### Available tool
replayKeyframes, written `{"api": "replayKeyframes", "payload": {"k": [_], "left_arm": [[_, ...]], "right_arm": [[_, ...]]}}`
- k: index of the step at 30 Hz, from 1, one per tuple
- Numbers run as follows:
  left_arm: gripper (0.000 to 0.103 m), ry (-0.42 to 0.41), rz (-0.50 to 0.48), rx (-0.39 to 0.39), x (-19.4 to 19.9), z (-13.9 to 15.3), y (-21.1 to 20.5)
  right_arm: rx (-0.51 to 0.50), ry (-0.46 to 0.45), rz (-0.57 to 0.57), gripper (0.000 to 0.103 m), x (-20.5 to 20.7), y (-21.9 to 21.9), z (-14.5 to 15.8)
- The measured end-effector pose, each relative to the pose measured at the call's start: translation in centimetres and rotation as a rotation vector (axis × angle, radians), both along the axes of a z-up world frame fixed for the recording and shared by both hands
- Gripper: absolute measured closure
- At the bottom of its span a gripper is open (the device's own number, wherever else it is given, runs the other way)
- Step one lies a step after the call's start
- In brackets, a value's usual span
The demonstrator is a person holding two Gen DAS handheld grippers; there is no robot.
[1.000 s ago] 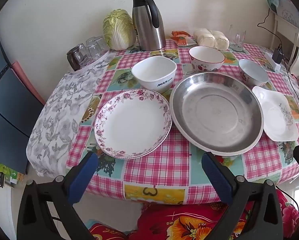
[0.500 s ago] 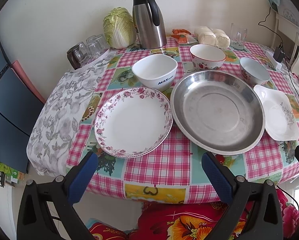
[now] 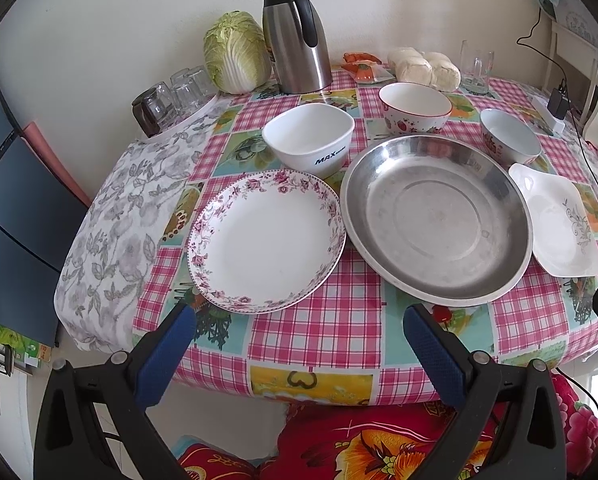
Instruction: Organize plates and bowls
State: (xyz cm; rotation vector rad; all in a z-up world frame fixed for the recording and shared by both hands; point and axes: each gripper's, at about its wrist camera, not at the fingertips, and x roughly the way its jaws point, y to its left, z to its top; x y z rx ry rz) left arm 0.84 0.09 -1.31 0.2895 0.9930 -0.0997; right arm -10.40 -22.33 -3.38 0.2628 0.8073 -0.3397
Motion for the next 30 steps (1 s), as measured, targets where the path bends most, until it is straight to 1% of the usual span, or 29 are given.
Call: {"api": "replayKeyframes", "payload": {"k": [30], "left_arm": [[0.0, -0.033, -0.051, 0.034, -0.5, 0.5, -1.3]], "right_arm": [[-0.017, 0.023, 0.017, 0.0, 0.4, 0.4, -0.3]]}}
